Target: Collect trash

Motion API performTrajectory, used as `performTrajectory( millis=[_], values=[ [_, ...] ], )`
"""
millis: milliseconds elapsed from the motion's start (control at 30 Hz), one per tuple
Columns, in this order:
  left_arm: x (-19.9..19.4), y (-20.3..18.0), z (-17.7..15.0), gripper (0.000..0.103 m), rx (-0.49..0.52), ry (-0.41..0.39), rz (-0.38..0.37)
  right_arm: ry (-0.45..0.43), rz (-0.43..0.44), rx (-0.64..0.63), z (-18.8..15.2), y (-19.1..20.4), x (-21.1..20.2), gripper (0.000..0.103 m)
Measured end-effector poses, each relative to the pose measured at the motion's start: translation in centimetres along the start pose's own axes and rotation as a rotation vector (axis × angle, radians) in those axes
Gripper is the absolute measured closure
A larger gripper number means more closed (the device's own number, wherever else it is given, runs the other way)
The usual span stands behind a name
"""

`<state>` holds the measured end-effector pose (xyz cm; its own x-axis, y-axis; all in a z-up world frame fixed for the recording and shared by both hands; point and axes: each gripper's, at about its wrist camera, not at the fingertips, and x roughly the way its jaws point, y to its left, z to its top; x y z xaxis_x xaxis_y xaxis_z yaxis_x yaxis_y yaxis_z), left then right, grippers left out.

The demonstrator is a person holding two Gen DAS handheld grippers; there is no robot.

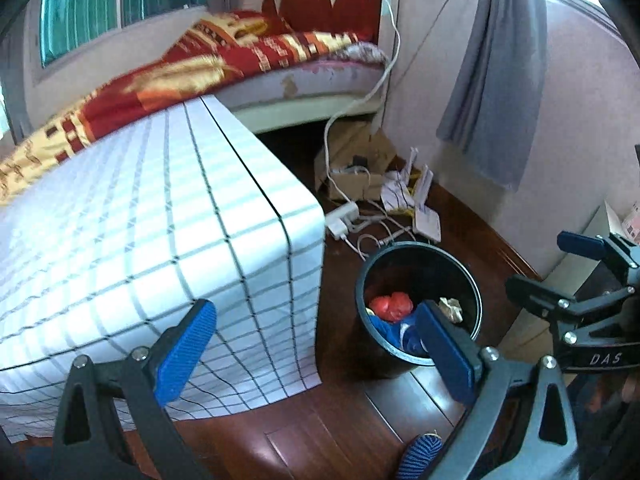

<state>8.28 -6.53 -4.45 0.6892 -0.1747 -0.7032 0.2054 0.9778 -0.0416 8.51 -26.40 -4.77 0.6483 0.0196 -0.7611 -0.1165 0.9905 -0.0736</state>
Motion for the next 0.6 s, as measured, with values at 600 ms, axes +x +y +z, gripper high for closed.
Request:
performTrajectory(
  millis=[600],
  values=[
    [-10.7,1.1,-0.7,0.003,-0.017,-0.139,0.065,-0.165,-0.029,-0.016,1.2,3.3,-11.8,0.000]
  ],
)
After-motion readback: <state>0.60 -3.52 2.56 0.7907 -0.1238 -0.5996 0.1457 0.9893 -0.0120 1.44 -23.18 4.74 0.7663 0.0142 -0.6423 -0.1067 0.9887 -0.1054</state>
